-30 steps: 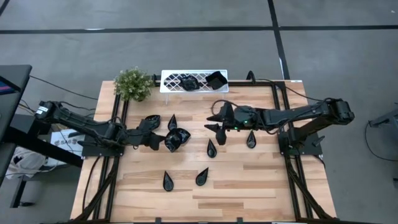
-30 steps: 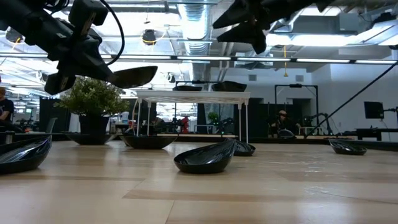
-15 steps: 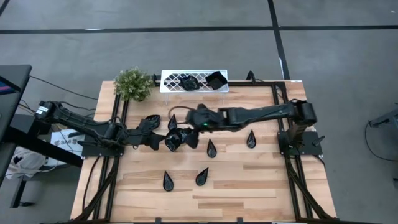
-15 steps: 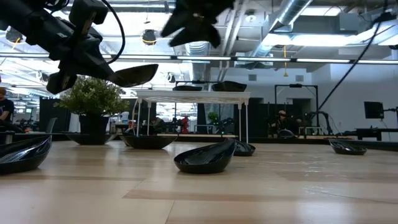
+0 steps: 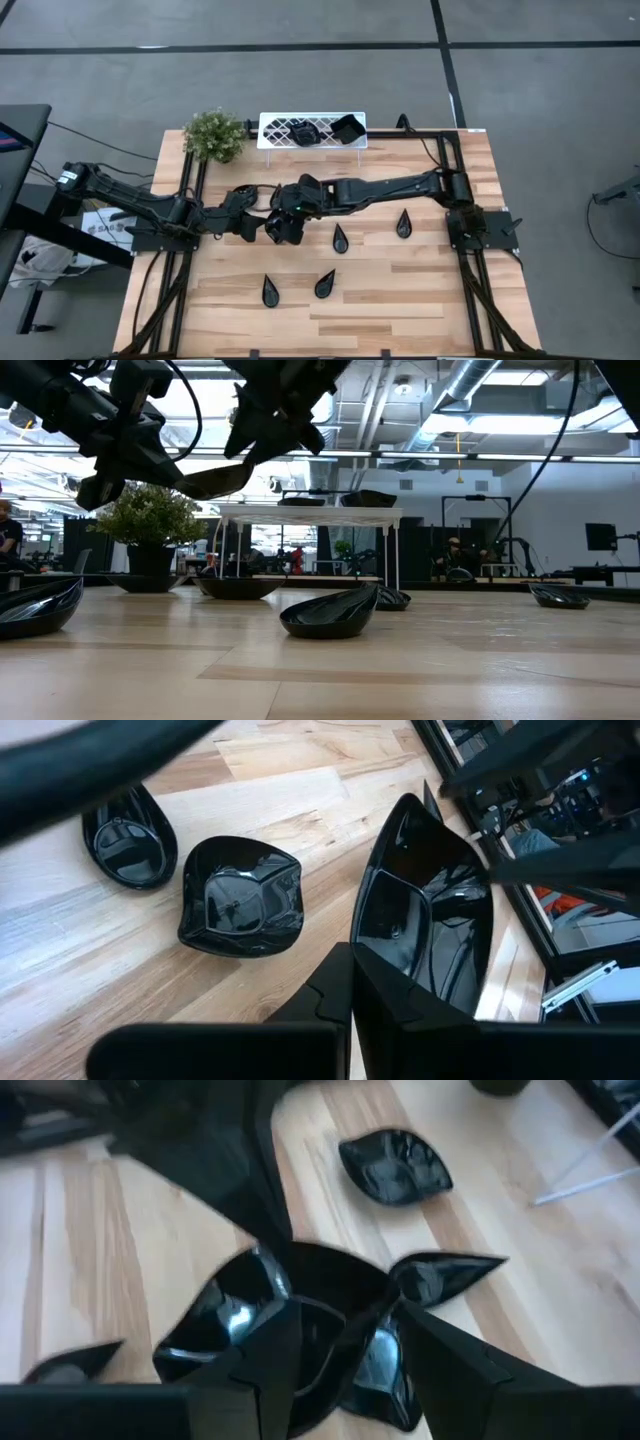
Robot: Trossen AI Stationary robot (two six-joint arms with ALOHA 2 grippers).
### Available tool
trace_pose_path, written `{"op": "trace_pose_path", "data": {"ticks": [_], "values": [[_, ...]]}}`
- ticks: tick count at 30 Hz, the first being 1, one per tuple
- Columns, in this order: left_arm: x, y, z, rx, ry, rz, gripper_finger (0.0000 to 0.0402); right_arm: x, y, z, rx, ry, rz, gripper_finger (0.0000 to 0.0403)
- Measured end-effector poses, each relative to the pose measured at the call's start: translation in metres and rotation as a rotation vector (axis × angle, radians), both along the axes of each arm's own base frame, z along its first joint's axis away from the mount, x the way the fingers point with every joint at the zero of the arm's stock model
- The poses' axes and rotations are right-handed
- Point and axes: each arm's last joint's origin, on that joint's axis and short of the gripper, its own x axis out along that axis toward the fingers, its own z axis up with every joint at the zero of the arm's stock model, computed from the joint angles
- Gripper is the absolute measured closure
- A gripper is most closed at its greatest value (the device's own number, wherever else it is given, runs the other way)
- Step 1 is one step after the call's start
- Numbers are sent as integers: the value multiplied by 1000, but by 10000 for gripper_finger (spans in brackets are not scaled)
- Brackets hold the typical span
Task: Pick & Place Mini shaped plates
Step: Stack the bottom leaf shaped plate on the top of the leaf shaped plates on the shelf
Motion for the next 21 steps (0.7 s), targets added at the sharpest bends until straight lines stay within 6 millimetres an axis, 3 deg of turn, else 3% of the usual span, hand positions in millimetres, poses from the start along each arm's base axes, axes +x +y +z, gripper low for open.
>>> {"op": "trace_pose_path", "data": {"ticks": [11,21], "values": [[1,0,1,-7,-15,-3,398,-3,-6,-3,61,54,29,210],[5,-2,6,-22,-81,-4,398,-4,-10,-3,76,53,6,247]]}}
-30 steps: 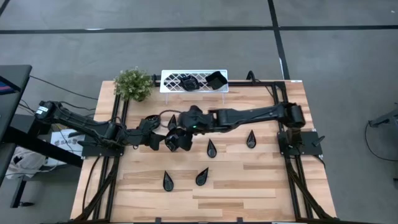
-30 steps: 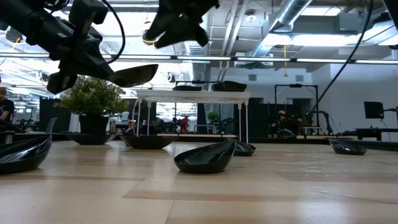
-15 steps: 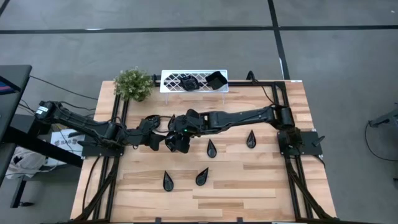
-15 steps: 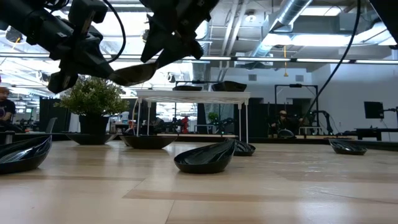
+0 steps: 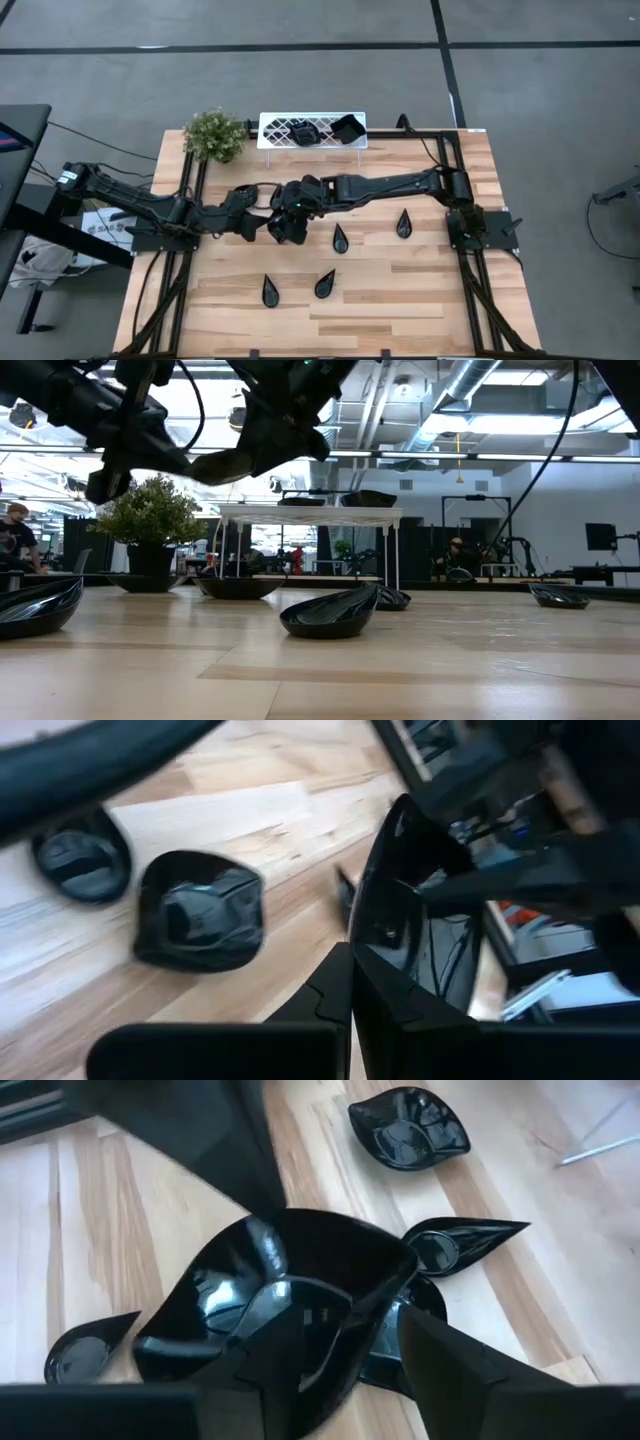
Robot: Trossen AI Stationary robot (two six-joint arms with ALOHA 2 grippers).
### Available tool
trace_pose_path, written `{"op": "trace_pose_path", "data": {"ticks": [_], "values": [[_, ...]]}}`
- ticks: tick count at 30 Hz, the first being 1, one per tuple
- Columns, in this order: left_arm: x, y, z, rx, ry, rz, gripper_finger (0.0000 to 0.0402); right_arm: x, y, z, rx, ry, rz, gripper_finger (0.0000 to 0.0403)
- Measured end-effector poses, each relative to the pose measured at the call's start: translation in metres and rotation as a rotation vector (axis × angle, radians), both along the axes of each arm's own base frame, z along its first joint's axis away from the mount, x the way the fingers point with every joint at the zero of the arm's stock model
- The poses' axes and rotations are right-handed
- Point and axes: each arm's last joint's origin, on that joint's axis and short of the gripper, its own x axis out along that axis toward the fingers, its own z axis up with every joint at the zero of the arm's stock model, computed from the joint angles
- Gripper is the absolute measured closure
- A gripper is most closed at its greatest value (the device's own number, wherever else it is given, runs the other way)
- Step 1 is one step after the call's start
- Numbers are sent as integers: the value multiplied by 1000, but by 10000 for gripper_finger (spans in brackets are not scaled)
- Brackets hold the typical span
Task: Pick & Place Mini shaped plates
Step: Stack the bottom leaf shaped plate on the top of the leaf shaped plates on the shelf
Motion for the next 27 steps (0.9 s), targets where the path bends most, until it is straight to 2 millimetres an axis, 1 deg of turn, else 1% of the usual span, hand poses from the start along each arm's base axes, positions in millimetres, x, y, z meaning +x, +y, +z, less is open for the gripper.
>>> {"op": "trace_pose_path", "data": {"ticks": [6,16,18,22,24,27], "values": [[2,-1,3,13,-28,-14,398,0,-3,0,4,0,-10,290],[2,-1,3,12,-28,-16,393,0,-6,0,53,-7,-35,393],[2,-1,3,11,-28,-17,392,0,-9,0,64,-9,-33,398],[2,-1,3,11,-29,-17,391,0,-9,0,85,-6,-44,390],[2,-1,3,9,-30,-19,391,0,-9,0,85,-4,-45,393],[3,-2,3,-37,-27,-67,390,-3,-11,0,87,18,-48,400]]}}
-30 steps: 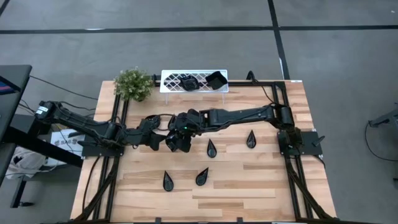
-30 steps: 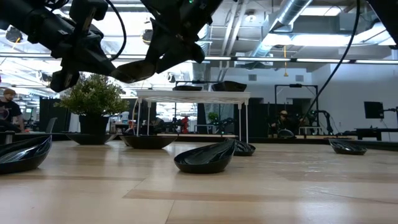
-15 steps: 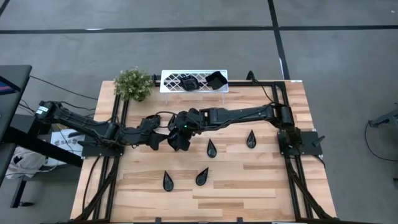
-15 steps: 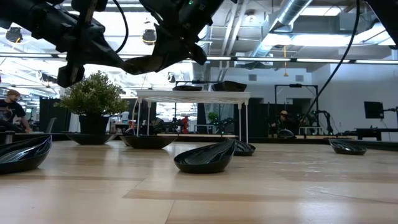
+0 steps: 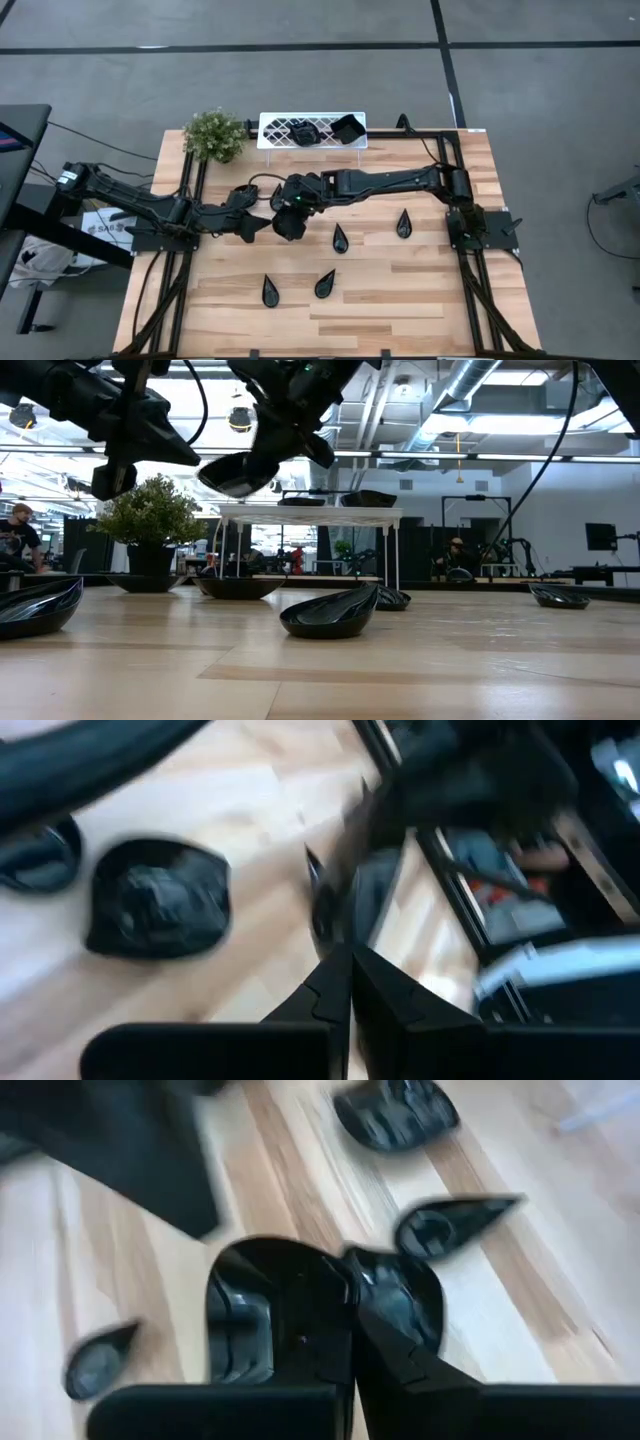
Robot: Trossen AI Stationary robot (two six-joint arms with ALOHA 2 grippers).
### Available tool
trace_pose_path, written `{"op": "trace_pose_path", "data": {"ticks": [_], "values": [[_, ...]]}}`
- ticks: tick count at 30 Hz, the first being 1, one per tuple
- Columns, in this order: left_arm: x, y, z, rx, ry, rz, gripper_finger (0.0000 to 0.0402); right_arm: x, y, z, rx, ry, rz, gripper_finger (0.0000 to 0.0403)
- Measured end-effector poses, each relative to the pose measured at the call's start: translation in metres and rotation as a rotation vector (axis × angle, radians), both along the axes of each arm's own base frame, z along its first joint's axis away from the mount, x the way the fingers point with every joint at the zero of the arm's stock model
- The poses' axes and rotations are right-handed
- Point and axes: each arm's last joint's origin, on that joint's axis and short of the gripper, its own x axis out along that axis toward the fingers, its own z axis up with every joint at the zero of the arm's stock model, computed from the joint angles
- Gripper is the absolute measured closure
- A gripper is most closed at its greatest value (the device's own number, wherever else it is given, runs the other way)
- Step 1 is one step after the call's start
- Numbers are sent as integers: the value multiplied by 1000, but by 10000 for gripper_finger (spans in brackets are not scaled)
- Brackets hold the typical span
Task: Pick & Place Mini shaped plates
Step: Stack the bottom leaf shaped plate on the top of the leaf shaped plates on the shelf
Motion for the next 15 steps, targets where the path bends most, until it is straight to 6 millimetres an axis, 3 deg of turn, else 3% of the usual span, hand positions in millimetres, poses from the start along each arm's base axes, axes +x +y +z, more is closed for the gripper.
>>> {"op": "trace_pose_path", "data": {"ticks": [9,15], "values": [[1,2,0,-17,14,-50,359,-16,-19,11,-21,72,-17,401],[4,2,4,39,-43,-28,352,-37,-47,43,-108,25,-27,402]]}}
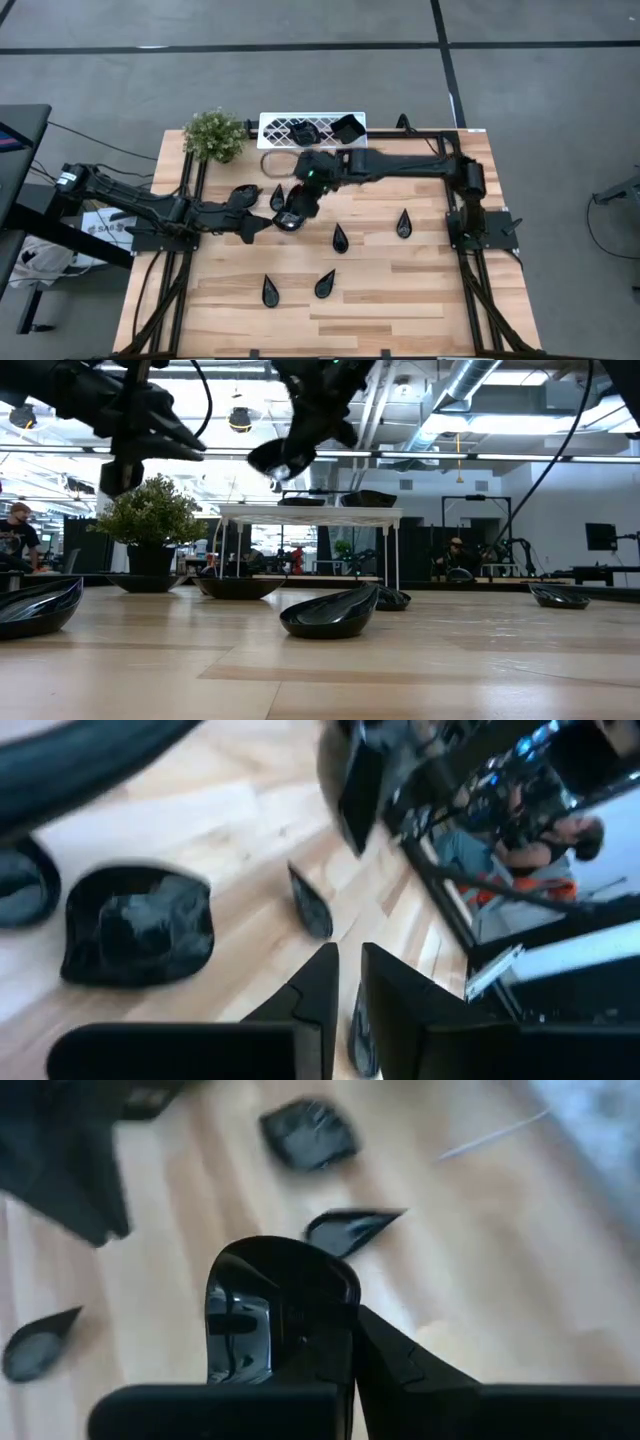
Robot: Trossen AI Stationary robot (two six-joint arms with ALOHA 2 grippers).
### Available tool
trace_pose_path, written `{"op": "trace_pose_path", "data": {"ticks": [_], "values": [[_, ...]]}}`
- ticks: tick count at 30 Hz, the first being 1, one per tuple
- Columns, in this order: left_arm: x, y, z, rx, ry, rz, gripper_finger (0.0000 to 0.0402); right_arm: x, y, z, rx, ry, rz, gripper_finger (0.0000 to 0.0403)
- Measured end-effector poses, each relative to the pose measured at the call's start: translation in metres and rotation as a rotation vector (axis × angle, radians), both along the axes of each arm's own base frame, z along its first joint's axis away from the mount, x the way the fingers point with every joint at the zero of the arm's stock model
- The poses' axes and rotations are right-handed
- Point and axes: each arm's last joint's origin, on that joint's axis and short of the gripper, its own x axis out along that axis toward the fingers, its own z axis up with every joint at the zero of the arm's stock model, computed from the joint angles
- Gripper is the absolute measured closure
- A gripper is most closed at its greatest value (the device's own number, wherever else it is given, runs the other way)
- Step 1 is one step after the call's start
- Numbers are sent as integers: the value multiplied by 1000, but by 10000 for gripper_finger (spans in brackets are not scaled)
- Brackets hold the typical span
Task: Pick & Place Mini shaped plates
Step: Stack the bottom leaf shaped plate on the top of the leaf shaped plates on the shelf
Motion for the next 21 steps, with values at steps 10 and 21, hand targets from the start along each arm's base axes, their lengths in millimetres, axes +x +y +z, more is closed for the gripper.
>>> {"op": "trace_pose_path", "data": {"ticks": [10,21], "values": [[4,1,11,100,-117,93,357,-46,-84,47,-191,-91,65,402],[5,4,13,109,-144,150,357,-48,-163,56,-226,-77,198,402]]}}
